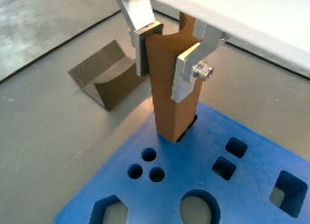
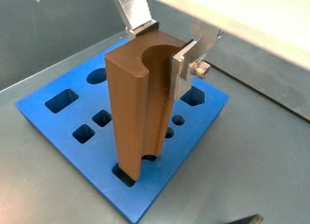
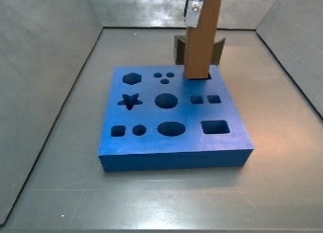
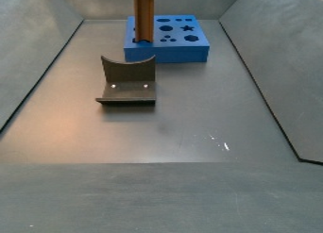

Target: Insert the arch object.

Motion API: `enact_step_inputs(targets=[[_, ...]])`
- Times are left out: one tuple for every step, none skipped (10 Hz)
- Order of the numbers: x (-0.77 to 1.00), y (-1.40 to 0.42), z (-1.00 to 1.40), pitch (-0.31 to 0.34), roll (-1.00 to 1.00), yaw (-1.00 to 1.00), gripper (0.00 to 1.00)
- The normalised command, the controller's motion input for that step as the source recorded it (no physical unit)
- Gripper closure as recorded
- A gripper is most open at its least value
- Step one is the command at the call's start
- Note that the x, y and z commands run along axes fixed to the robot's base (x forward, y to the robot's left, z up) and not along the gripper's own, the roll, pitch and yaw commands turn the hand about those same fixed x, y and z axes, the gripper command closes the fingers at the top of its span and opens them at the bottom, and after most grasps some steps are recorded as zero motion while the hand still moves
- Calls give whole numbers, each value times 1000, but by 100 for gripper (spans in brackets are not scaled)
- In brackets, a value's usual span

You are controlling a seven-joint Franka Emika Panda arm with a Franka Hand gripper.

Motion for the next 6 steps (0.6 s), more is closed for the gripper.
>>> enact_step_inputs(targets=[[397,-26,-226,150,59,-403,100],[274,-11,-209,123,13,-306,100],[237,0,-166,86,0,0,100],[257,0,-183,46,0,103,100],[243,0,-217,29,0,303,100],[263,0,-226,34,6,317,100]])
